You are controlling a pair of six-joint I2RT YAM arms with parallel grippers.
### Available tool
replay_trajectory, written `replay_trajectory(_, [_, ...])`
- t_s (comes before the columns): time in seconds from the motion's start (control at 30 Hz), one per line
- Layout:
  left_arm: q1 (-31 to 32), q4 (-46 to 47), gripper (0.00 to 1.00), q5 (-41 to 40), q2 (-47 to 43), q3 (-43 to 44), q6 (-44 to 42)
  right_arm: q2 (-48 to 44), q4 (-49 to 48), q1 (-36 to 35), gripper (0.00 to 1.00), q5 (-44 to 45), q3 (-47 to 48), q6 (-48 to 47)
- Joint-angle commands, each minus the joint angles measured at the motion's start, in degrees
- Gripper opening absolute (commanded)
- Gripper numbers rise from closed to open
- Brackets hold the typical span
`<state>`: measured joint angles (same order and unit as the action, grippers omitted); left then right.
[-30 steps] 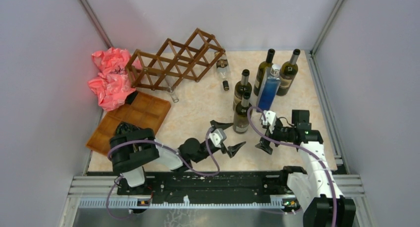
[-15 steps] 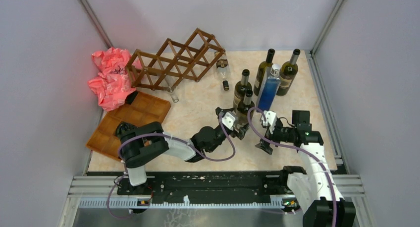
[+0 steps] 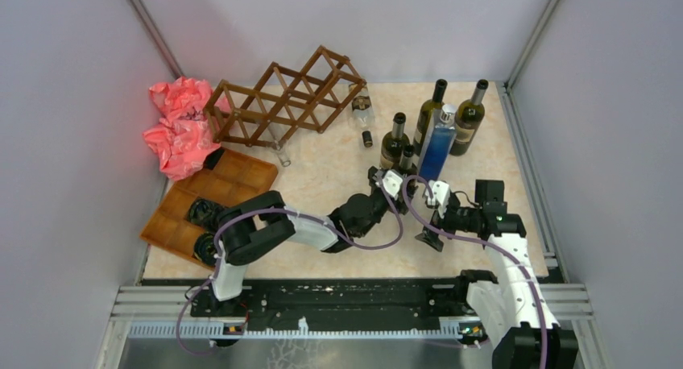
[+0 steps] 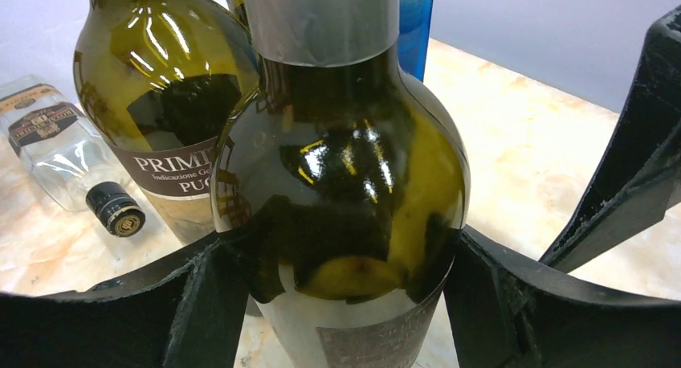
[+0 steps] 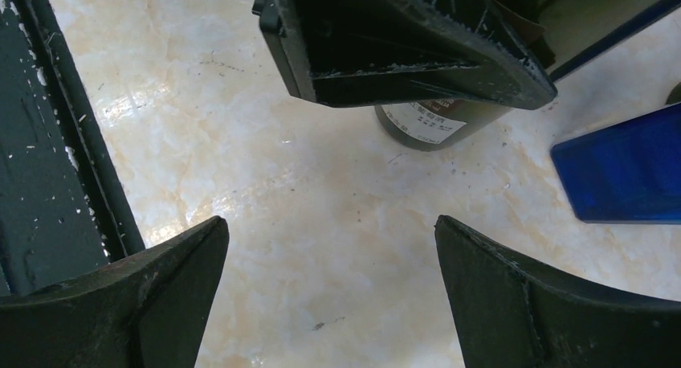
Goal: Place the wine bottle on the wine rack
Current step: Adjust the wine bottle at the center of the board.
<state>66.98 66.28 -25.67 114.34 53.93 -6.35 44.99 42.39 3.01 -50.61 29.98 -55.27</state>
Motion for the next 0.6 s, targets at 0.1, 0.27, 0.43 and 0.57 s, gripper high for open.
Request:
replay_trajectory(0.1, [-0.53, -1.62, 0.62, 0.15, 1.16, 2.32, -0.51, -1.07, -1.58, -0.43, 0.98, -1.77, 0.17, -0.02])
replay_trajectory(0.27, [-0.46, -0.84, 0.08, 4.58, -1.87, -1.09, -0.11, -1.05, -1.58, -0.42, 0.98, -1.75, 0.18, 0.00])
replay_trajectory(0.43, [-0.45, 0.35, 0.00, 8.96, -8.73, -8.98, 1.17, -1.00, -1.52, -0.44, 0.98, -1.99, 0.17, 0.07])
replay_trajectory(0.57, [-0.45, -0.94, 0.00, 13.11, -16.08, -16.12, 2.57, -0.89, -1.48, -0.46, 0.98, -2.27, 0.17, 0.16])
